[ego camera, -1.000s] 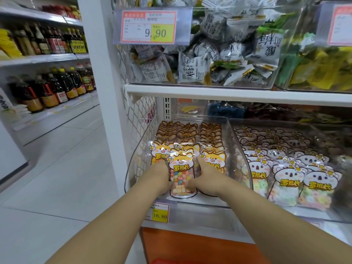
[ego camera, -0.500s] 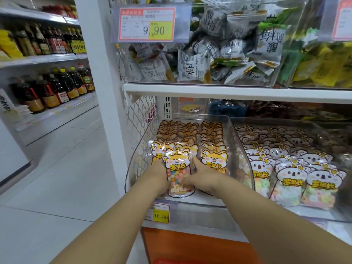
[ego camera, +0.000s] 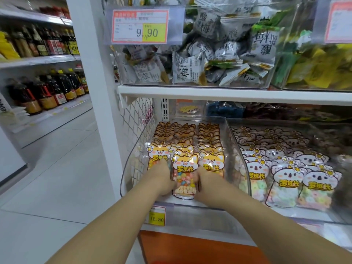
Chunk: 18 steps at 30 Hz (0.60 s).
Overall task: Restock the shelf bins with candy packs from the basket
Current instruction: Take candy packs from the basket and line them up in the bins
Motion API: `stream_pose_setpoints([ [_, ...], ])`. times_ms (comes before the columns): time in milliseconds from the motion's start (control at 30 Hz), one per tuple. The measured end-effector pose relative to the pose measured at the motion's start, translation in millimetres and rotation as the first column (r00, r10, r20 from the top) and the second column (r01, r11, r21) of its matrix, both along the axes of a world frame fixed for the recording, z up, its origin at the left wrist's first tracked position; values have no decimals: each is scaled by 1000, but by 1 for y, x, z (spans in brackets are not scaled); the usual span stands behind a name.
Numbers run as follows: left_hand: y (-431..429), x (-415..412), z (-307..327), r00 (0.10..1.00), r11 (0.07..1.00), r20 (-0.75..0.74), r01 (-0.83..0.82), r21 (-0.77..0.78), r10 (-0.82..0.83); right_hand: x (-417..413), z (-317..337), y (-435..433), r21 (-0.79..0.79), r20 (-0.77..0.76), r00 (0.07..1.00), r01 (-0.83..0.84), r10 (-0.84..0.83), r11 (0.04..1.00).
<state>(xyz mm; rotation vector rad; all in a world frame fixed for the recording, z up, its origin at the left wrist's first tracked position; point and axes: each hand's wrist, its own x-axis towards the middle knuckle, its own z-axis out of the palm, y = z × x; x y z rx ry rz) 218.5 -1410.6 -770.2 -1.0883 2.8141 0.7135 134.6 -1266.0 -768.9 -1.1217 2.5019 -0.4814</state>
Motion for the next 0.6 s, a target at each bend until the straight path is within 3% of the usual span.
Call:
stream_pose_setpoints([
  [100, 1, 0, -2, 1000, 1000, 22, 6, 2, -6, -1, 0, -8, 112, 25, 993, -121, 119, 986],
  [333, 3, -11, 5, 998, 975, 58, 29, -221, -16, -3, -2, -13, 66, -44, 993, -107, 110, 992],
  [433, 1, -3, 9, 999, 957, 30, 47, -285, -40, -2, 3, -8, 130, -93, 984, -137, 149, 982],
  [600, 2, 3, 8, 998, 983, 39, 51, -176, -45, -1, 13, -5, 227, -47, 992, -101, 114, 969],
])
